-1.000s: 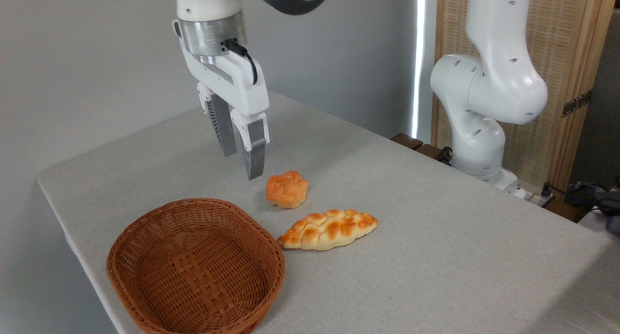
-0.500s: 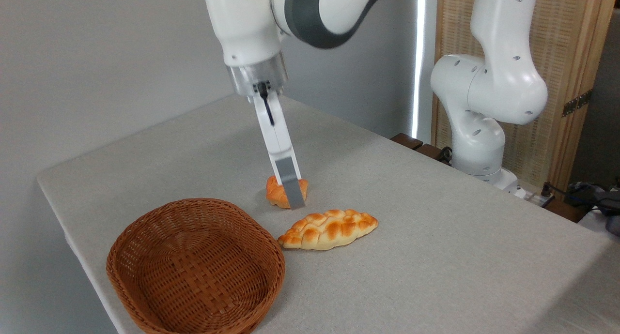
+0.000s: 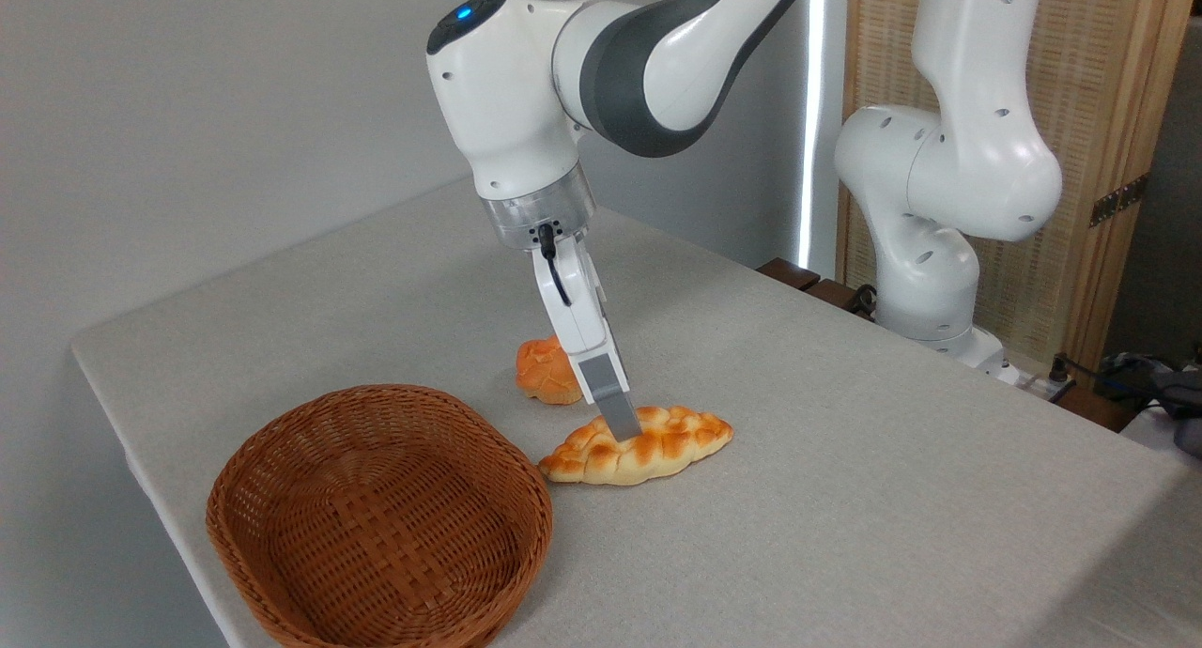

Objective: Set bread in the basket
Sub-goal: 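Lower the gripper onto the braided roll and close on it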

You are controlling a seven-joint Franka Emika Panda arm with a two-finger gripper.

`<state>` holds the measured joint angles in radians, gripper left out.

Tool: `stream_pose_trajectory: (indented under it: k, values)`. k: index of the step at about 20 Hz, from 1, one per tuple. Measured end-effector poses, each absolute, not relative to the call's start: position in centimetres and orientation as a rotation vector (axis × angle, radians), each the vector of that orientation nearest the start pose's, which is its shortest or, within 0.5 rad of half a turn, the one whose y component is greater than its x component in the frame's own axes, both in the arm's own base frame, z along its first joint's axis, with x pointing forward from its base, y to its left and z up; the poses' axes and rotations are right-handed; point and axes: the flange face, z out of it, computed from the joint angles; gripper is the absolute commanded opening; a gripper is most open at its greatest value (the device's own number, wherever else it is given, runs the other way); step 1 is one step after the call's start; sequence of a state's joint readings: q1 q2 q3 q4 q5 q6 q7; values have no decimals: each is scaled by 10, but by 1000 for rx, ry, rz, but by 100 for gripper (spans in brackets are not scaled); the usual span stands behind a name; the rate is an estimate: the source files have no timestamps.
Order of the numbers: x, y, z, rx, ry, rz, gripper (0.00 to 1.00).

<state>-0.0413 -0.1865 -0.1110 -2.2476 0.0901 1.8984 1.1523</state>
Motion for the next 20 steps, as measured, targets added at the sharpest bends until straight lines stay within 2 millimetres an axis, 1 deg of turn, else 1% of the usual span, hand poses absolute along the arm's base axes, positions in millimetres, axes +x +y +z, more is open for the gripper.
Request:
stream_pose_trajectory:
  k: [2,6,8,13,20]
  values:
    - [466,-63,431,-2408,1929,323,100]
    - [467,-62,431,-2390,1926,317,100]
    - [466,-62,428,-2391,1929,325,100]
    - [466,-63,410,-2384,1938,306,100]
    - [466,-62,408,-2374,1940,301,100]
